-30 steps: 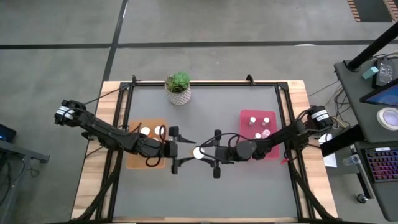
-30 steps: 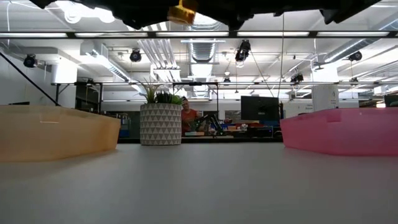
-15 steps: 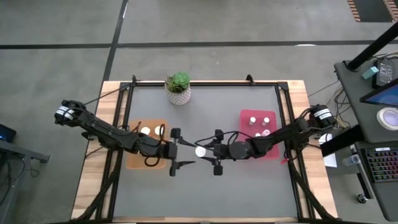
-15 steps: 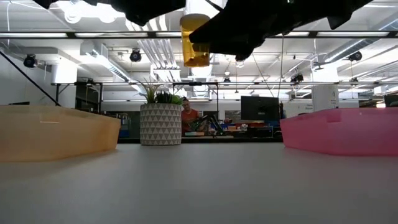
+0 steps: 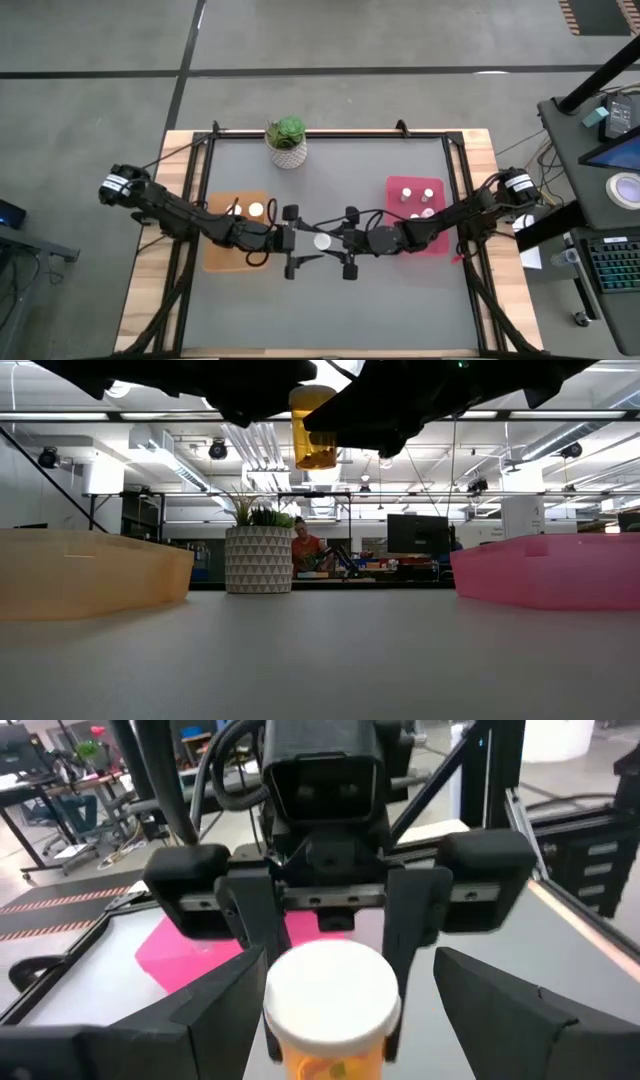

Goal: Pick and place medicine bottles into bin by pill shape (circle, oval)
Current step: Put the orange capsule bottle into the orange bin

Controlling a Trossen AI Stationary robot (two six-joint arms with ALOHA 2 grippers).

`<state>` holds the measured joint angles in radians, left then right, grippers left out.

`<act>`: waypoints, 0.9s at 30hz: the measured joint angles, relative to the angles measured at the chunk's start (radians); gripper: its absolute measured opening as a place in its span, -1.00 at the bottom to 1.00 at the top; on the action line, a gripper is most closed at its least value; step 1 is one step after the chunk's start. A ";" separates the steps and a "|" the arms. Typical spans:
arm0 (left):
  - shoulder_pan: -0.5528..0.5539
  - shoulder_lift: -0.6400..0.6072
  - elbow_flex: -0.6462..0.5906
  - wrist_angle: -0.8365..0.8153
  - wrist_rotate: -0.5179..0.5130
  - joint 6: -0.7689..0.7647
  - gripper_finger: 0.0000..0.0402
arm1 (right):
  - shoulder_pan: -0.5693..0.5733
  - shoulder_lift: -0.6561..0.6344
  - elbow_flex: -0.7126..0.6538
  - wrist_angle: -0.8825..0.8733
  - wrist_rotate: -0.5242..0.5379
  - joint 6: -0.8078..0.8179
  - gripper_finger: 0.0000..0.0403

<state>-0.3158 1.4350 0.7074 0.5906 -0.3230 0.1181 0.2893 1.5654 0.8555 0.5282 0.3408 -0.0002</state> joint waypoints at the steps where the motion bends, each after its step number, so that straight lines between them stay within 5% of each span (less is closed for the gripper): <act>1: 0.002 0.010 0.000 0.017 0.001 -0.002 0.35 | 0.000 0.000 0.000 0.000 0.000 -0.001 -0.08; 17: 0.009 0.033 0.000 0.031 0.001 0.019 -0.03 | 0.000 0.000 0.000 0.000 -0.002 -0.016 -0.07; 27: 0.009 0.033 0.000 0.030 -0.013 0.019 -0.04 | 0.000 0.000 0.000 0.000 -0.003 -0.018 -0.06</act>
<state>-0.3069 1.4681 0.7078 0.6205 -0.3358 0.1375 0.2897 1.5654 0.8558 0.5278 0.3380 -0.0180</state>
